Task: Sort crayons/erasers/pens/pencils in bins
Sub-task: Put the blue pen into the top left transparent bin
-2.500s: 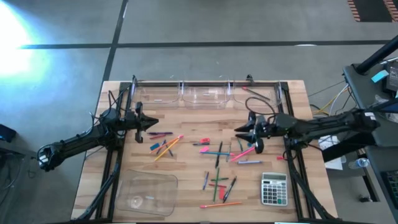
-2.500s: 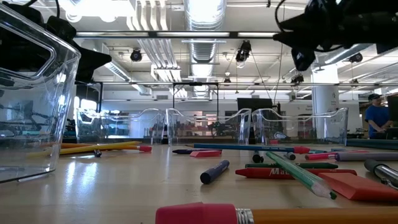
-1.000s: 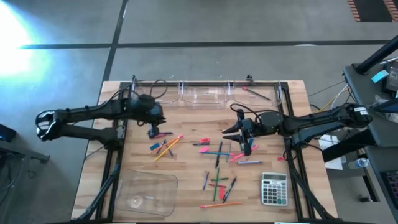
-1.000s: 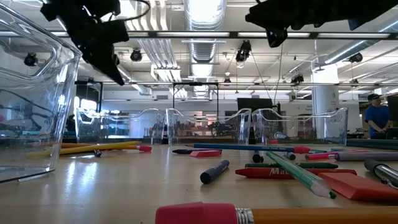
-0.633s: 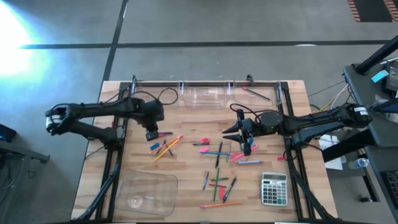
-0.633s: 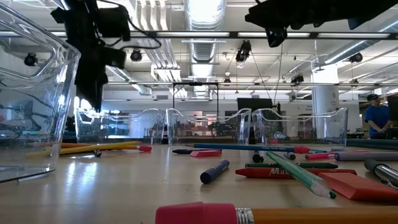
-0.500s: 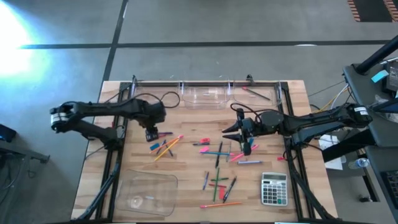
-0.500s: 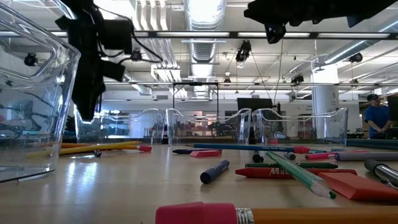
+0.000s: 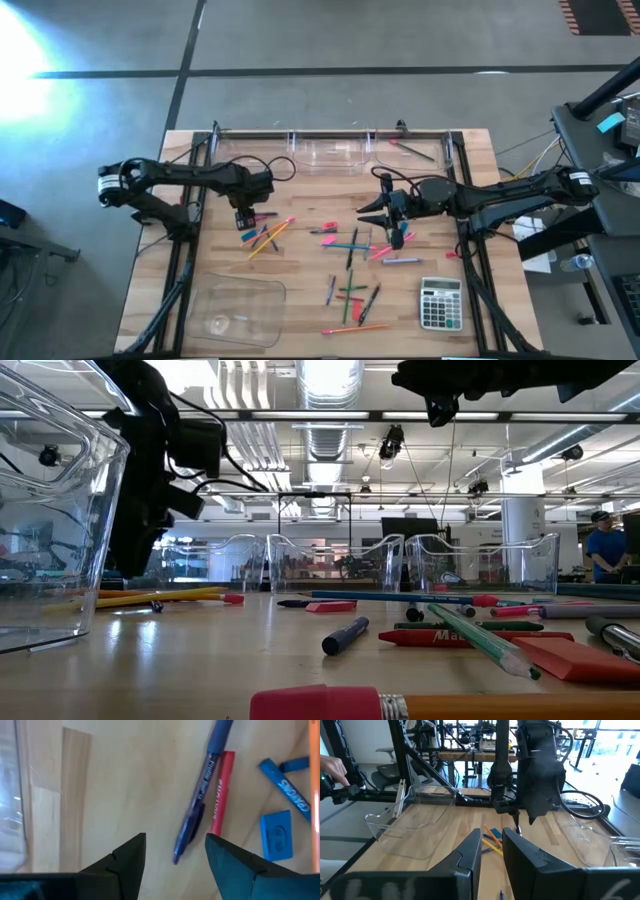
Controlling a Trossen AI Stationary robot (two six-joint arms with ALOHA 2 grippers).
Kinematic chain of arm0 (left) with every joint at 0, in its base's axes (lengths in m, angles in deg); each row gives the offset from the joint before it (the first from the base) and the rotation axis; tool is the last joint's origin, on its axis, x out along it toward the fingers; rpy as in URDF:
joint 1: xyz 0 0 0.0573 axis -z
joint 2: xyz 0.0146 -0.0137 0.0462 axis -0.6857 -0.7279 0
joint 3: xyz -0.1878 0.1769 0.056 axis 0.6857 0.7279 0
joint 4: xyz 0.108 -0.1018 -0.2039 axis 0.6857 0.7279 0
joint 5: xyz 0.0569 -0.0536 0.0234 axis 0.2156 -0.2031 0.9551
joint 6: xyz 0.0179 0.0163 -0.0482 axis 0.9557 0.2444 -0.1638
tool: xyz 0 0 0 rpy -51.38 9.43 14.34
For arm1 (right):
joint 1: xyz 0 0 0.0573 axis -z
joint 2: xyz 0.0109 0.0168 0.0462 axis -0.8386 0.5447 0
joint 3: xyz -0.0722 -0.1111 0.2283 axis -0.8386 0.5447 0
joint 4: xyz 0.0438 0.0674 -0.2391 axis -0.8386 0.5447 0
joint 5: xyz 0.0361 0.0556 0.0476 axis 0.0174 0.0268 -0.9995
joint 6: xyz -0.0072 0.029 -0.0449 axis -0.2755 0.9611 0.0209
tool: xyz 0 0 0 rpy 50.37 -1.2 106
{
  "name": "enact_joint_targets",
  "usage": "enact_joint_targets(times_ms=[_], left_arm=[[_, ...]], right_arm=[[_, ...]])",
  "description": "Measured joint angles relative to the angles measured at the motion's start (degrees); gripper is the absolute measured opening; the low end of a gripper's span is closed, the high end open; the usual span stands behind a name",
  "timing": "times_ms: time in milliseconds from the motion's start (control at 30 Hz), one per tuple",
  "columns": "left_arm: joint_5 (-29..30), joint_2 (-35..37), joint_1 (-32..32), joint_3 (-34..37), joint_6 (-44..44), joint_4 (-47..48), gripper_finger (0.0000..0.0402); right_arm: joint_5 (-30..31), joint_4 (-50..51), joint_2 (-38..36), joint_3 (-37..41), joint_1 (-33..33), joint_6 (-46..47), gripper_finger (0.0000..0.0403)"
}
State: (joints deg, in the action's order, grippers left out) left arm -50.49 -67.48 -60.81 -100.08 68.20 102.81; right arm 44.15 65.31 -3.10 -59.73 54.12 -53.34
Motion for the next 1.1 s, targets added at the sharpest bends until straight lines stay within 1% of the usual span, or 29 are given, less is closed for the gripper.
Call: enact_joint_targets(times_ms=[233, 400, 533, 933, 1100], left_arm=[[0.1, -0.1, 0.0, 0.3, 0.0, -0.8, 0.0191], [0.0, -0.1, 0.0, 3.7, 1.3, -4.0, 0.0191], [-0.1, -0.1, 0.0, 3.5, 1.3, -5.4, 0.0191], [-0.1, -0.1, 0.0, 3.7, 1.1, -5.4, 0.0191], [-2.3, -0.1, 0.0, 3.6, 1.0, -4.8, 0.0191]], right_arm=[[0.0, 0.2, 0.0, 0.0, 0.0, 0.0, 0.0068], [0.0, 0.2, 0.0, 0.0, 0.0, 0.0, 0.0068], [0.0, 0.2, 0.0, 0.0, 0.0, 0.0, 0.0068], [0.0, 0.0, 0.0, 0.0, 0.0, 0.0, 0.0068], [0.0, 0.0, 0.0, 0.0, 0.0, 0.0, 0.0068]])
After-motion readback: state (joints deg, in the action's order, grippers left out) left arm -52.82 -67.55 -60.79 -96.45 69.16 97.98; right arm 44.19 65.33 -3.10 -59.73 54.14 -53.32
